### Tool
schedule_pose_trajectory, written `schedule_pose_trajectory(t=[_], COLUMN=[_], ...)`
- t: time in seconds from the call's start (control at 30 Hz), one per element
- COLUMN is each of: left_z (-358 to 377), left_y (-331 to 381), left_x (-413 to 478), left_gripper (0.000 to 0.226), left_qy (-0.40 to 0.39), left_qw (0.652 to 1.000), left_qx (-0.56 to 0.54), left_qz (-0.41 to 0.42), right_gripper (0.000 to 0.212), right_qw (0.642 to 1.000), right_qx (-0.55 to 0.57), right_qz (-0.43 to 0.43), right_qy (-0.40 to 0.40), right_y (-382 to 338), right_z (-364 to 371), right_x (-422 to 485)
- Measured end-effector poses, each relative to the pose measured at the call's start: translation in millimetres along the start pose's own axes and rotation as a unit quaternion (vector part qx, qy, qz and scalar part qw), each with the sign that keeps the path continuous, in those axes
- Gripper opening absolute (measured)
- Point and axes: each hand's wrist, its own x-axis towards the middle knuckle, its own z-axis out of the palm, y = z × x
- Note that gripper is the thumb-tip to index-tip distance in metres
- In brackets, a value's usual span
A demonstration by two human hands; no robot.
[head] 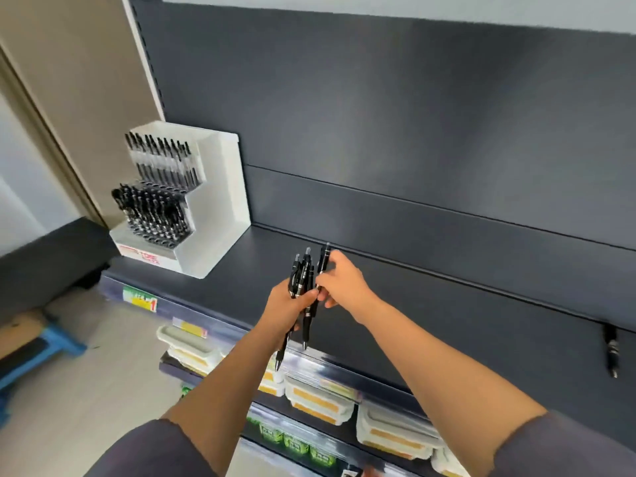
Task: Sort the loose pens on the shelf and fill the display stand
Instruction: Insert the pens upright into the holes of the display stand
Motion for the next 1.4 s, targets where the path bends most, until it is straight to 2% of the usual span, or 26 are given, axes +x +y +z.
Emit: schedule_pose_trajectory(t=[0.07, 0.13, 0.27, 0.4, 0.47, 0.63, 0.77, 0.9, 1.07, 1.2, 1.4], left_z=[-27, -56, -111, -158, -180, -234, -282, -334, -389, -416, -429], left_y=[0, 0, 3, 7, 8, 0, -1, -2, -6, -7, -13], left_x=[6, 14, 28, 42, 47, 53, 65, 87, 117, 138, 156], left_gripper=[0.009, 0.01, 0.02, 0.026, 0.023, 0.015, 0.012, 0.012, 0.013, 0.01, 0.007], left_qy=[0.02, 0.06, 0.164, 0.24, 0.279, 0.345, 0.387, 0.363, 0.275, 0.208, 0.16], left_qw=[1.0, 0.998, 0.985, 0.967, 0.956, 0.937, 0.921, 0.931, 0.961, 0.977, 0.986], left_qx=[0.004, 0.009, 0.037, 0.083, 0.084, 0.053, 0.007, 0.003, 0.005, 0.004, -0.037], left_qz=[0.006, 0.019, 0.043, 0.035, 0.043, 0.02, 0.039, 0.041, 0.043, 0.042, 0.031], right_gripper=[0.021, 0.004, 0.016, 0.016, 0.016, 0.013, 0.008, 0.011, 0.017, 0.022, 0.023], right_qw=[0.999, 0.997, 0.99, 0.987, 0.984, 0.97, 0.93, 0.9, 0.864, 0.872, 0.871], right_qx=[0.009, 0.044, 0.101, 0.092, 0.083, -0.015, -0.111, -0.171, -0.302, -0.343, -0.374], right_qz=[-0.015, -0.038, -0.082, -0.131, -0.151, -0.225, -0.348, -0.401, -0.399, -0.339, -0.304], right_qy=[-0.027, -0.044, -0.047, -0.021, -0.039, -0.087, -0.044, 0.0, 0.059, 0.085, 0.1], right_y=[-18, -37, -83, -120, -138, -177, -208, -229, -238, -246, -256], right_z=[20, 42, 81, 117, 136, 180, 212, 246, 285, 302, 306], right_x=[15, 34, 70, 99, 112, 134, 154, 175, 195, 204, 210])
